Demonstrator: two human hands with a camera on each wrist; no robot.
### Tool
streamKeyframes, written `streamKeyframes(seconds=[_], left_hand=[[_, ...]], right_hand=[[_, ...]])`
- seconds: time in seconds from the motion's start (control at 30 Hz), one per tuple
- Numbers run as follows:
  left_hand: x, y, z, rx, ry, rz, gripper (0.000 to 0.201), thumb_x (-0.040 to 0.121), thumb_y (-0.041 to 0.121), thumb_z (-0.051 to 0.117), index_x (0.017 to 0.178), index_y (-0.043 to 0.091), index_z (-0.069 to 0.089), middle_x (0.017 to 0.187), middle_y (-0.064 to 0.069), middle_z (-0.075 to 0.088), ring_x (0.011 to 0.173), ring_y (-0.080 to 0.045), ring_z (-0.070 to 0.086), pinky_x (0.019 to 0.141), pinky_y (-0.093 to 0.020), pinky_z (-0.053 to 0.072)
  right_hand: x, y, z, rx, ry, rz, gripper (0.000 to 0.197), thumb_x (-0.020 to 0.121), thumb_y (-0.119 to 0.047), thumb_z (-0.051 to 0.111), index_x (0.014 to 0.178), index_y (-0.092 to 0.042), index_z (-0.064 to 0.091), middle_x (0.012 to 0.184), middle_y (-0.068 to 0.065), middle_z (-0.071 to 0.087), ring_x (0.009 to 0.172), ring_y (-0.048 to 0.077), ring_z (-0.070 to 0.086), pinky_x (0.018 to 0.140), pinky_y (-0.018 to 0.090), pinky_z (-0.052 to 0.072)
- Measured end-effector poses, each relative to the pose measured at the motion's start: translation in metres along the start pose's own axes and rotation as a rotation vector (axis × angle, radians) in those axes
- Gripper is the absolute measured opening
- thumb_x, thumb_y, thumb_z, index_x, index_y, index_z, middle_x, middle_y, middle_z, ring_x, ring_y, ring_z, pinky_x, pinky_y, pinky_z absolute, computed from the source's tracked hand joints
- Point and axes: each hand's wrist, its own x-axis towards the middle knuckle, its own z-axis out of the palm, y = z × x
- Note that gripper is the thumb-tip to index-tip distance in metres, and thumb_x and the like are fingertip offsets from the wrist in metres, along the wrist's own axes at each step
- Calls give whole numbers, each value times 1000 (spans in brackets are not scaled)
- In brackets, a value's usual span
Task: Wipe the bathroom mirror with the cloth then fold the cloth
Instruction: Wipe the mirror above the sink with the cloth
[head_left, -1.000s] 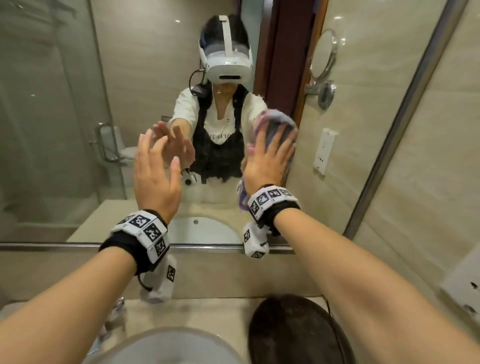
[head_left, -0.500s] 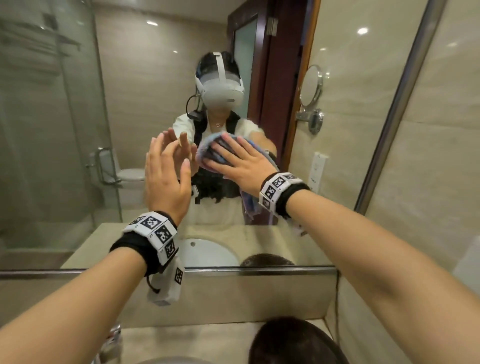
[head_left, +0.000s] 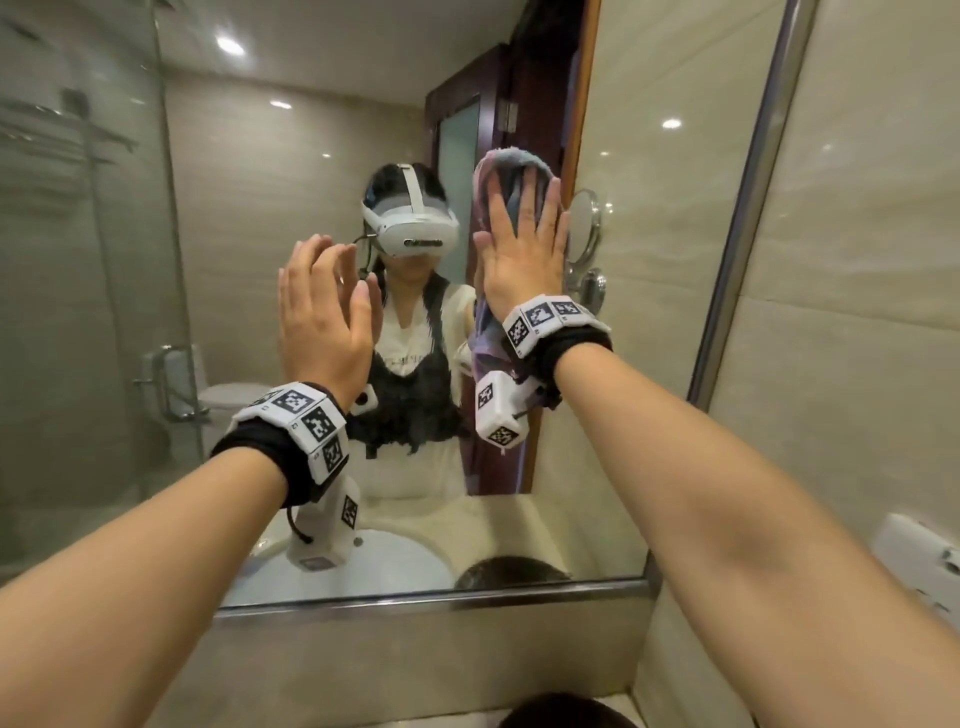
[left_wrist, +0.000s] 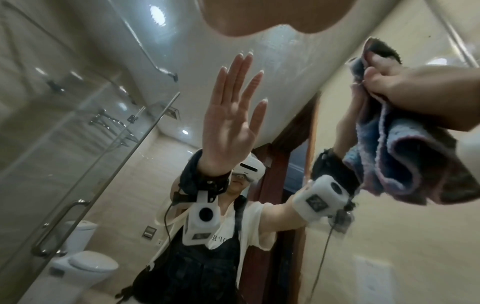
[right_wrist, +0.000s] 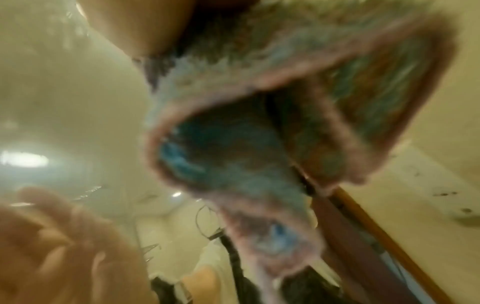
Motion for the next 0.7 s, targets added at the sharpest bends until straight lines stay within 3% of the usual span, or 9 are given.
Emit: streamKeyframes(seconds=[0.03, 0.1, 0.3, 0.4, 0.47, 0.53, 0.6, 0.7], left_hand=[[4, 2, 0, -3, 9, 9, 40, 94, 23, 43, 131, 9, 44, 144, -11, 36, 136, -25, 29, 112, -49, 26], [13, 7, 1, -11, 27, 22, 40, 94, 23, 43, 131, 8, 44, 144, -11, 37, 136, -25, 29, 113, -47, 25], [31, 16, 7, -15, 91, 33, 41, 92, 23, 44, 128, 4, 47, 138, -14, 43, 130, -28, 38, 111, -46, 28], [42, 20, 13, -13, 113, 29, 41, 92, 23, 43, 128, 4, 47, 138, -15, 44, 130, -28, 38, 111, -45, 28], [47, 24, 18, -35, 145, 15, 41, 92, 23, 43, 128, 4, 48, 138, -15, 44, 130, -28, 38, 111, -44, 28], [45, 29, 25, -64, 161, -5, 40, 92, 22, 43, 128, 4, 48, 138, -15, 44, 130, -27, 39, 111, -44, 28], [40, 33, 30, -72, 163, -19, 40, 92, 22, 43, 128, 4, 48, 139, -15, 43, 130, -27, 38, 111, -45, 27], [34, 39, 36, -58, 143, -11, 39, 92, 22, 44, 128, 6, 48, 141, -14, 40, 131, -26, 37, 111, -46, 27]], right_hand=[[3, -4, -2, 16, 5, 71, 56, 101, -37, 23, 150, -28, -1, 159, 8, -12, 146, 32, -14, 116, 45, -12], [7, -9, -4, 10, -4, 59, 56, 101, -38, 22, 150, -28, -2, 159, 11, -12, 145, 34, -14, 116, 47, -11], [23, 2, -13, -195, -75, -487, 56, 100, -34, 28, 150, -31, 2, 159, 11, -5, 145, 37, -10, 116, 48, -10], [36, 7, -19, -277, -68, -645, 57, 98, -37, 32, 150, -32, 8, 160, 10, 2, 146, 38, -3, 117, 48, -5], [41, 3, -19, -284, -58, -674, 57, 98, -39, 31, 150, -33, 9, 160, 10, 4, 146, 38, -1, 118, 49, -2], [43, -7, -21, -258, -68, -629, 57, 98, -39, 29, 150, -34, 6, 160, 8, 1, 146, 36, -4, 119, 47, -2], [50, -15, -28, -193, -66, -483, 57, 99, -40, 27, 150, -33, 1, 160, 7, -6, 146, 33, -10, 118, 46, -5], [65, 1, -42, 64, -38, 11, 58, 100, -40, 23, 150, -27, -3, 159, 11, -11, 145, 36, -14, 118, 49, -6]])
